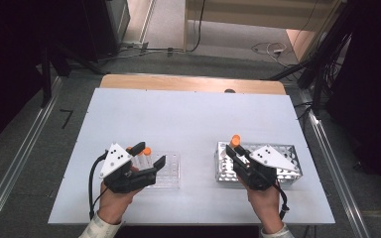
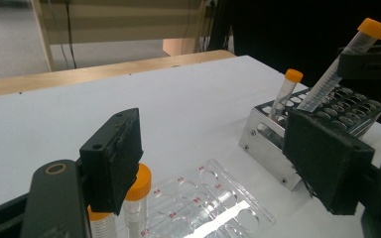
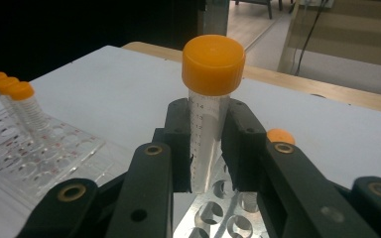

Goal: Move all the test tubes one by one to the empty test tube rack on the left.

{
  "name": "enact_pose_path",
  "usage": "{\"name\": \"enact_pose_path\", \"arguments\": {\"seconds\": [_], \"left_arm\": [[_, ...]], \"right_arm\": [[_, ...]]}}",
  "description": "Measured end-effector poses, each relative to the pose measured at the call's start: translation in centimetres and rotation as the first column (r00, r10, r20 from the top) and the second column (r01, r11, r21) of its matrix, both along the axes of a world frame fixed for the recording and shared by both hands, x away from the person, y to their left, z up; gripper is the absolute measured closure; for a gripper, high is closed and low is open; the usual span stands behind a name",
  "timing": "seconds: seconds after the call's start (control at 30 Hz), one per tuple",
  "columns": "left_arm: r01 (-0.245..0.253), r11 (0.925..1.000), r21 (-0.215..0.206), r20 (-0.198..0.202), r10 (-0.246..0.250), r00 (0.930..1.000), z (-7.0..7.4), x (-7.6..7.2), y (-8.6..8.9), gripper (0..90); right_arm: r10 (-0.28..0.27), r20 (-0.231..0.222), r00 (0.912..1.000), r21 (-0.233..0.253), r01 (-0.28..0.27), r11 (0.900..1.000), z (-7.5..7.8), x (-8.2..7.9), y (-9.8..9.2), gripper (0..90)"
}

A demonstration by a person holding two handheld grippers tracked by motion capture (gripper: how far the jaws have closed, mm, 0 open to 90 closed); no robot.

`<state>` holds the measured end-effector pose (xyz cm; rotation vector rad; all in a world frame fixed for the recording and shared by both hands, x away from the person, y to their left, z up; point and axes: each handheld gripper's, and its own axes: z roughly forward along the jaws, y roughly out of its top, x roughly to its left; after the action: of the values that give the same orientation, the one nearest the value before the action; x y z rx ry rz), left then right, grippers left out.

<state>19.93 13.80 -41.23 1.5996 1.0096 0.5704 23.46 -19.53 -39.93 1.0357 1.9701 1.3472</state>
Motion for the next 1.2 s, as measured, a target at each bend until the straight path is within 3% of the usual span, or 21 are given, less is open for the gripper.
{"name": "enact_pose_path", "arguments": {"seconds": [0.2, 0.37, 0.53, 0.77, 1.07, 1.2], "left_arm": [[0.007, 1.0000, 0.000, 0.005, -0.007, 1.0000, 0.1, -0.1, -0.1, 23.2], [0.042, 0.9991, 0.007, 0.003, -0.042, 0.9991, 0.2, -0.4, -0.9, 23.1], [0.084, 0.9965, 0.005, 0.002, -0.084, 0.9965, 0.3, -0.8, -2.1, 23.3], [0.157, 0.9876, -0.002, 0.002, -0.157, 0.9876, 0.4, -1.3, -4.0, 25.0], [0.219, 0.9756, 0.012, -0.001, -0.219, 0.9757, 0.0, -1.7, -5.8, 34.9], [0.240, 0.9705, 0.019, 0.004, -0.241, 0.9706, -0.2, -1.7, -6.3, 45.4]], "right_arm": [[0.040, -0.003, 0.9992, -0.012, -0.040, 0.999, 0.2, -0.7, 0.7, 72.0], [0.095, -0.033, 0.9949, -0.036, -0.096, 0.995, -0.4, -1.3, 1.9, 72.0], [0.148, -0.053, 0.9875, -0.071, -0.152, 0.986, -1.5, -2.0, 3.6, 72.0], [0.217, -0.082, 0.9727, -0.101, -0.225, 0.969, -2.7, -2.8, 5.7, 72.0], [0.258, -0.100, 0.9611, -0.108, -0.268, 0.957, -3.2, -3.5, 6.8, 72.0], [0.268, -0.105, 0.9576, -0.106, -0.279, 0.954, -3.3, -3.8, 7.1, 72.0]]}}
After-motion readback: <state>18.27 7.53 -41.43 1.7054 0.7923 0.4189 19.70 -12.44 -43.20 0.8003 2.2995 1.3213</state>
